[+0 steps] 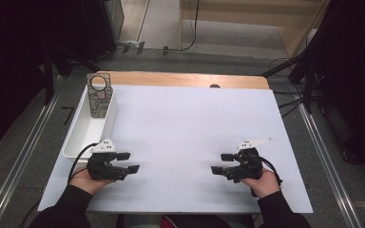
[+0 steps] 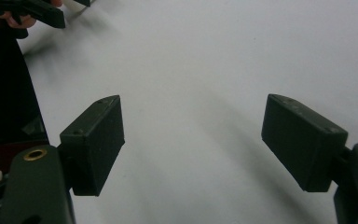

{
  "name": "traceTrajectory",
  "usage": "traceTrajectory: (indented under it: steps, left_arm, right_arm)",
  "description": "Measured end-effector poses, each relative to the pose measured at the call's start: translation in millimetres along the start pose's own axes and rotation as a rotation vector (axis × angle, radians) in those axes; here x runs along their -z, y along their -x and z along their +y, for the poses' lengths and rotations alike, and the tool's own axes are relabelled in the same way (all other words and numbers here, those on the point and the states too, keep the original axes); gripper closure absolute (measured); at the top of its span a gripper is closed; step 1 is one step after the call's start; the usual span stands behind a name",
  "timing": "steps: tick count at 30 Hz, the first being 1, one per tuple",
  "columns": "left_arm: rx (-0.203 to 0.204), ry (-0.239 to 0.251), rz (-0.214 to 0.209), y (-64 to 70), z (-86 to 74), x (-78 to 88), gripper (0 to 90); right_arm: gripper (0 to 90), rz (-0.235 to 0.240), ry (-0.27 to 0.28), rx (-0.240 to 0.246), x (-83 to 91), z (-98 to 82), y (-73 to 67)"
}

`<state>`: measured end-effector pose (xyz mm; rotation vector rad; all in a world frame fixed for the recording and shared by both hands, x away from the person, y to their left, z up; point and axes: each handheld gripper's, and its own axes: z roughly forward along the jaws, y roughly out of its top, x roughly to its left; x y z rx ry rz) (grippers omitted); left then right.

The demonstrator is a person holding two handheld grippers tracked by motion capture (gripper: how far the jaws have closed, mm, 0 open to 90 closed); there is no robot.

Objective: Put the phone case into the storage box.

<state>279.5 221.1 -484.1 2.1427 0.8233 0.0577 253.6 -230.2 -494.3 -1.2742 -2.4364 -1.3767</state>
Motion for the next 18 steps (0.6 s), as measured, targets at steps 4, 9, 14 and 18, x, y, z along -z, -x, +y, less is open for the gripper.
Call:
traceTrajectory:
  steps: [4,9,14,18]
  left_arm:
    - [0.001,0.003,-0.004,-0.6,0.0,-0.1,32.7]
    - [0.001,-0.004,-0.006,-1.2,-0.1,-0.8,32.7]
    - [0.005,-0.001,-0.008,-1.3,0.0,-0.7,32.7]
    - [0.007,0.007,-0.012,-1.1,0.2,0.1,32.7]
  right_arm:
    - [19.9,0.000,0.000,0.003,0.1,-0.6,0.4]
    - [19.9,-0.001,-0.006,0.008,-0.4,-0.4,0.1]
    - [19.9,0.001,-0.010,0.006,-1.3,-1.5,-0.7]
    - [19.9,0.002,-0.017,0.007,-1.9,-1.9,-1.2]
